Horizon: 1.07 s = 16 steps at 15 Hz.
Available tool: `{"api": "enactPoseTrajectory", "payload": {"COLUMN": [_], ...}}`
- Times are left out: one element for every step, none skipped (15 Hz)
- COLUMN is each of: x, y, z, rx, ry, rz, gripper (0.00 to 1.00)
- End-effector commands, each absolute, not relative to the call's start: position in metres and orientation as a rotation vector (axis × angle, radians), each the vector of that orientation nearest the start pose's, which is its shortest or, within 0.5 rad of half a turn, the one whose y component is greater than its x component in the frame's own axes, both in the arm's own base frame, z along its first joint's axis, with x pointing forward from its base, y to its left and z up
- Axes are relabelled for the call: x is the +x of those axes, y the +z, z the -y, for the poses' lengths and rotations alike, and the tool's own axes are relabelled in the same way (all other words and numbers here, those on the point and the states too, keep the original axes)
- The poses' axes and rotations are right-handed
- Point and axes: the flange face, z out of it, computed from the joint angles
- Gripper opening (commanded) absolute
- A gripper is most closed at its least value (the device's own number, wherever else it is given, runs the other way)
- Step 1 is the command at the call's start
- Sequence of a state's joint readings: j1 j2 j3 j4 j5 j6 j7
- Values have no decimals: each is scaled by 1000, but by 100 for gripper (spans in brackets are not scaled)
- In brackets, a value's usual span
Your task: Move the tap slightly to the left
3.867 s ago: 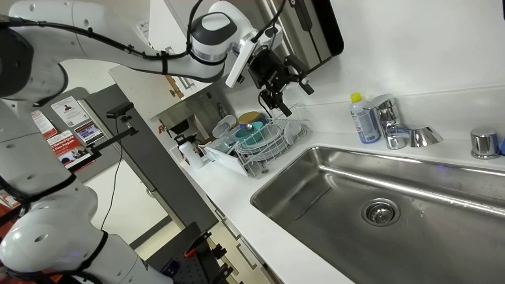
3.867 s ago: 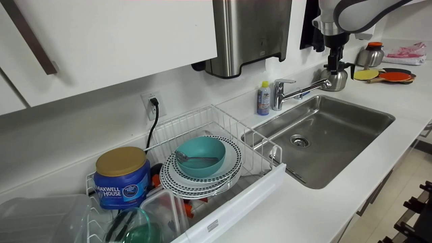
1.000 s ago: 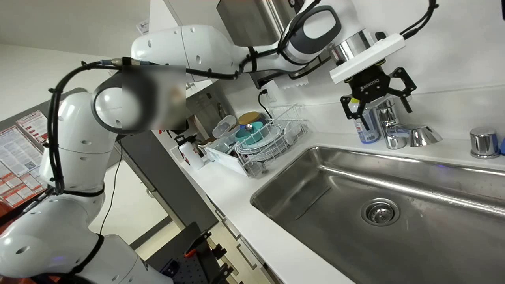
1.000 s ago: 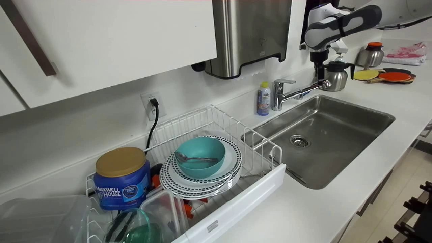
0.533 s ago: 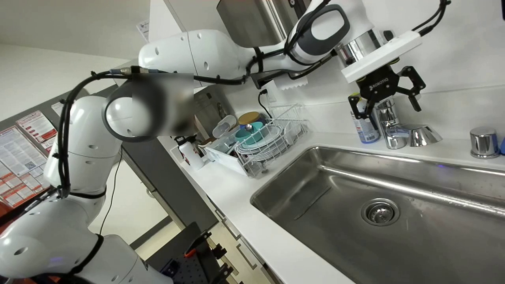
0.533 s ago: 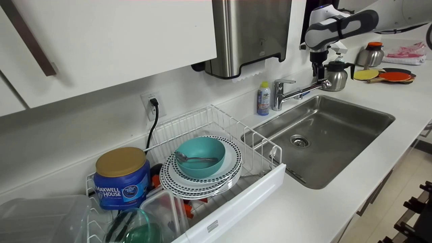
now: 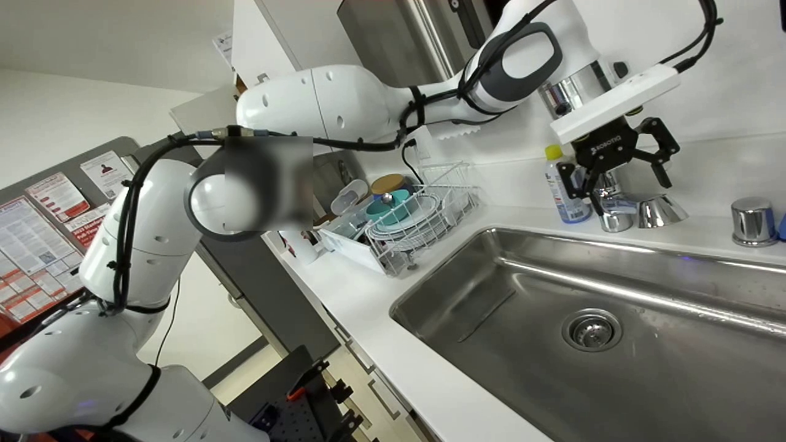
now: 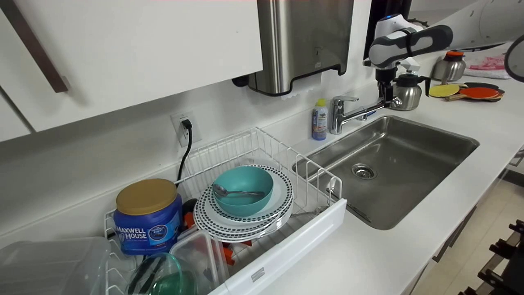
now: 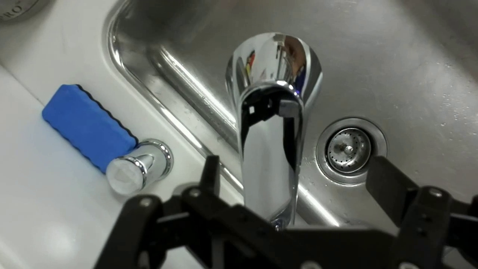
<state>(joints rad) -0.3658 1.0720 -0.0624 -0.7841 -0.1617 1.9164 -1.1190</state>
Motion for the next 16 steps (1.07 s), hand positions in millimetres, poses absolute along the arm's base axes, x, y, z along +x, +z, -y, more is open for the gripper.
{"api": "enactPoseTrajectory", "payload": {"x": [736, 735, 734, 732, 731, 730, 728, 726, 723, 722, 722, 722, 722, 722, 722, 722], "y": [285, 284, 284, 285, 287, 288, 290, 292, 293, 294, 294, 292, 289, 287, 285, 283], "z": [325, 324, 324, 323, 323, 322, 321, 321, 319, 318, 317, 315, 313, 310, 305, 301], "rx": [-3022, -3012, -2996, -2989, -2979, -2970, -2961, -2955, -2950, -2944, -2947, -2955, -2949, -2948, -2948, -2944], "ry": [174, 186, 201, 220, 242, 258, 284, 305, 331, 348, 358, 370, 380, 392, 411, 425], "rz": [1278, 1271, 1278, 1266, 1260, 1260, 1243, 1227, 1210, 1203, 1189, 1164, 1153, 1143, 1126, 1117], "gripper": [100, 96, 73, 71, 71, 63, 56, 46, 39, 31, 24, 22, 22, 22, 22, 22]}}
